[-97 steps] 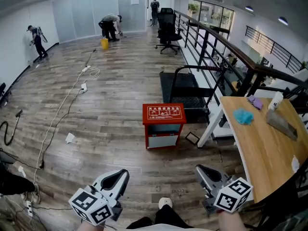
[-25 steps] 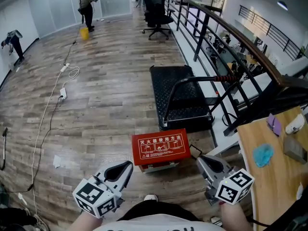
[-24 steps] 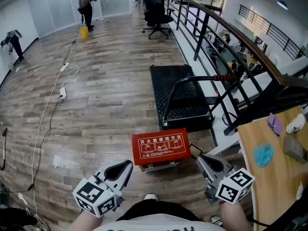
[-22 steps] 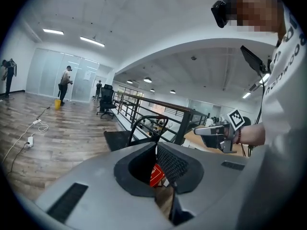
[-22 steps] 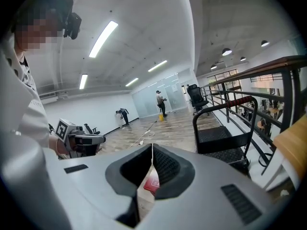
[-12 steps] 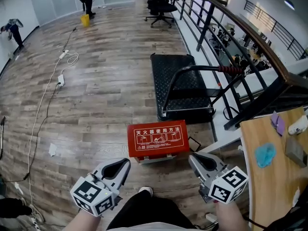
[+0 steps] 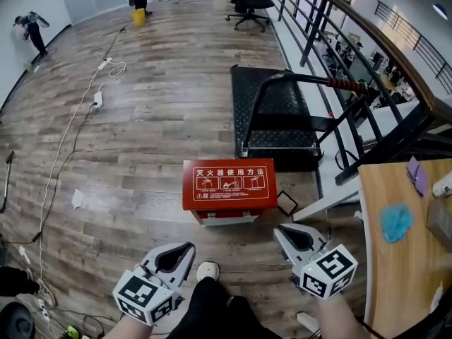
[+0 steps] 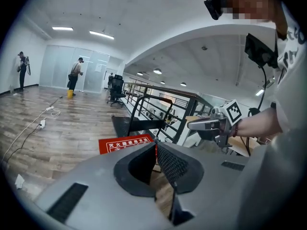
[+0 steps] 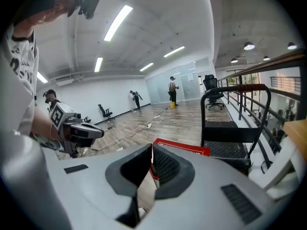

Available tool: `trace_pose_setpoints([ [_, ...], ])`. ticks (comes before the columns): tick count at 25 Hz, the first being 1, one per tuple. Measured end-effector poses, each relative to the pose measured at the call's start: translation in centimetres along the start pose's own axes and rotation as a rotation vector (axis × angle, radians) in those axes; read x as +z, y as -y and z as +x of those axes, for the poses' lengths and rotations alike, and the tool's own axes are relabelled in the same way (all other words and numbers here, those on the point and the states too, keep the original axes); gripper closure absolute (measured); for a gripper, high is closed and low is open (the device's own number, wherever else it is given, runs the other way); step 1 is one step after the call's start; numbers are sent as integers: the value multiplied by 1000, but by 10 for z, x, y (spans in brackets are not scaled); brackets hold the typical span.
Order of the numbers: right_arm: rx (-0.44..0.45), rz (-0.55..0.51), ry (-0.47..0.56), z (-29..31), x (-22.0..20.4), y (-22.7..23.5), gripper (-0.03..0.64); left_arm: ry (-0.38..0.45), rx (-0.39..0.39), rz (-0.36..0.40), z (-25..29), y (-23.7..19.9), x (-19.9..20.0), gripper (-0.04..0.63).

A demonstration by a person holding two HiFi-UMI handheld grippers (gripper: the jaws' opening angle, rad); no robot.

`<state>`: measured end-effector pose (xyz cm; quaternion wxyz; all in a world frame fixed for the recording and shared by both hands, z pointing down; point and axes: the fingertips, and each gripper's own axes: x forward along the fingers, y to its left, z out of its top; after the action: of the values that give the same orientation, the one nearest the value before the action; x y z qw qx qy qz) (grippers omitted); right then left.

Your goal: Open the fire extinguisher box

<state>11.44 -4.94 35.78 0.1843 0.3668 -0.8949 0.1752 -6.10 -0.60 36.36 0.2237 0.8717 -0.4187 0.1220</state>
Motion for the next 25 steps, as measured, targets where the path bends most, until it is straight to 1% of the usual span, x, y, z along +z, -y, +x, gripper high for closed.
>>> trace_pose_setpoints([
  [3, -45, -126, -17, 1, -19, 6, 606, -19, 13, 4, 7, 4, -25, 581],
  [5, -75, -179, -32, 4, -29, 11, 606, -11, 12, 10, 14, 4, -35, 581],
  [8, -103, -194, -41, 14, -44, 19, 606, 22, 17, 32, 25, 2, -44, 580],
  [12, -99, -173, -34, 33, -62, 22, 603, 81, 43, 81, 40, -10, -47, 578],
  [13, -99, -172, -33, 37, -66, 22, 592, 91, 49, 93, 44, -12, -48, 572],
  [14, -97, -175, -35, 41, -70, 22, 564, 95, 56, 108, 47, -15, -50, 530],
  [15, -93, -182, -39, 45, -75, 22, 513, 96, 62, 127, 51, -17, -53, 441],
  [16, -88, -191, -44, 49, -80, 22, 494, 96, 67, 152, 55, -19, -56, 423],
  [17, -83, -204, -49, 54, -86, 22, 494, 98, 75, 186, 58, -22, -59, 417],
  [22, -100, -313, -68, 81, -111, 27, 494, 75, 128, 422, 78, -38, -82, 410],
  [23, -105, -353, -73, 88, -116, 29, 494, 66, 138, 464, 84, -42, -87, 410],
  [25, -110, -469, -90, 104, -129, 34, 494, 63, 158, 545, 97, -49, -98, 410],
])
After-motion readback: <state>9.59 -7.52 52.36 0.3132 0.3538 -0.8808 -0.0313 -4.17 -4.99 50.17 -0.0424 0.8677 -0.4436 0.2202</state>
